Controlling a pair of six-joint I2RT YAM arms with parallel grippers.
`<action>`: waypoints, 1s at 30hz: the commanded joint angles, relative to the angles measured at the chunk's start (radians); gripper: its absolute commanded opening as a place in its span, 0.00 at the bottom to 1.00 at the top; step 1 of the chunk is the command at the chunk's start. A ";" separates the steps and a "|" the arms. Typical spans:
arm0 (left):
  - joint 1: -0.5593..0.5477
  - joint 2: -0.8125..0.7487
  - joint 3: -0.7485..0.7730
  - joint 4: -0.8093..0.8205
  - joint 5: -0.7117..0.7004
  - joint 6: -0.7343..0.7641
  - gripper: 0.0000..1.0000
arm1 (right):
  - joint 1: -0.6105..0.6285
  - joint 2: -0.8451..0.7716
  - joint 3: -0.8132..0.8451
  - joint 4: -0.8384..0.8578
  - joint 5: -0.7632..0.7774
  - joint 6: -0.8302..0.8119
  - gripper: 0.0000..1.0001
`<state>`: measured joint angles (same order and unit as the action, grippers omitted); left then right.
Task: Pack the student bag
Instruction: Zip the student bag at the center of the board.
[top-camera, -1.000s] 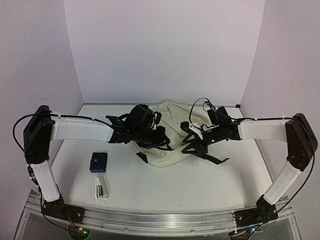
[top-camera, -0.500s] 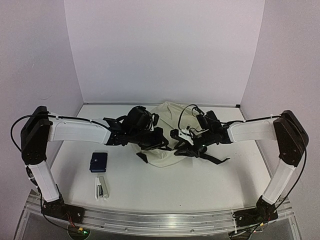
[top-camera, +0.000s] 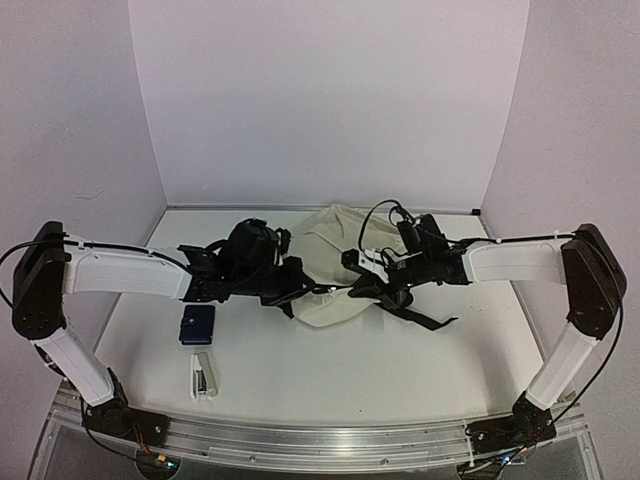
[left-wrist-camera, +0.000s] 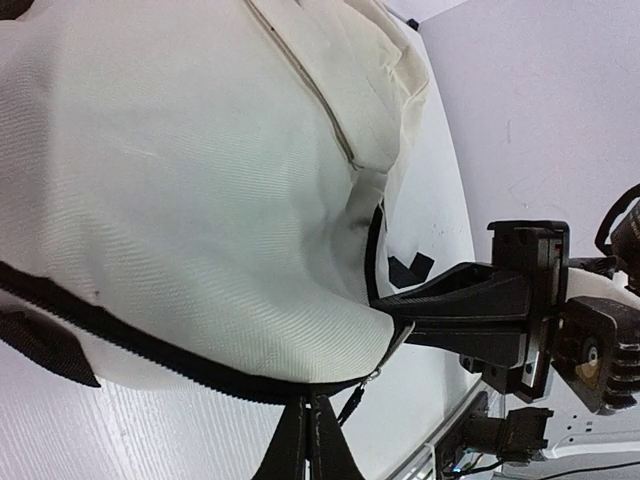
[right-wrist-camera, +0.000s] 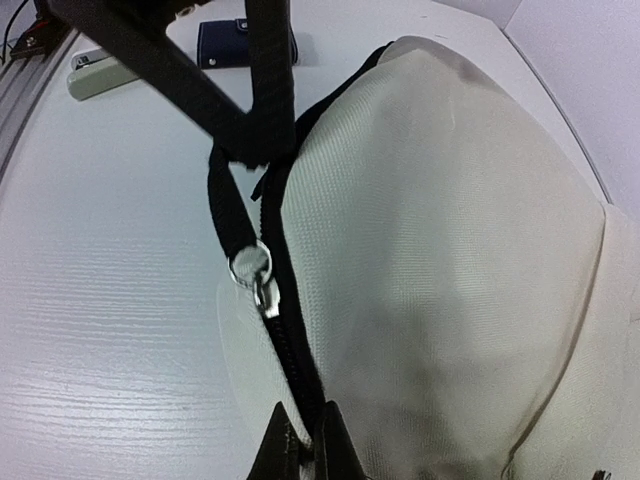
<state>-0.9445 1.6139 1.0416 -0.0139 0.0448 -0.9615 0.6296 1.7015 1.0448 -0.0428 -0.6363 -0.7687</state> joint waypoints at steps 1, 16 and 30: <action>0.052 -0.127 -0.050 -0.081 -0.146 -0.014 0.00 | -0.090 -0.049 -0.029 -0.059 0.063 -0.028 0.00; 0.167 -0.209 -0.094 -0.134 -0.210 0.070 0.00 | -0.173 -0.053 -0.068 -0.167 0.055 -0.097 0.00; 0.139 -0.017 -0.001 0.088 0.100 0.146 0.00 | -0.161 -0.112 0.067 -0.343 0.028 -0.059 0.60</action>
<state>-0.7679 1.5294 0.9400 0.0129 0.0829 -0.8675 0.4021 1.6576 1.0359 -0.2733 -0.6532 -0.8785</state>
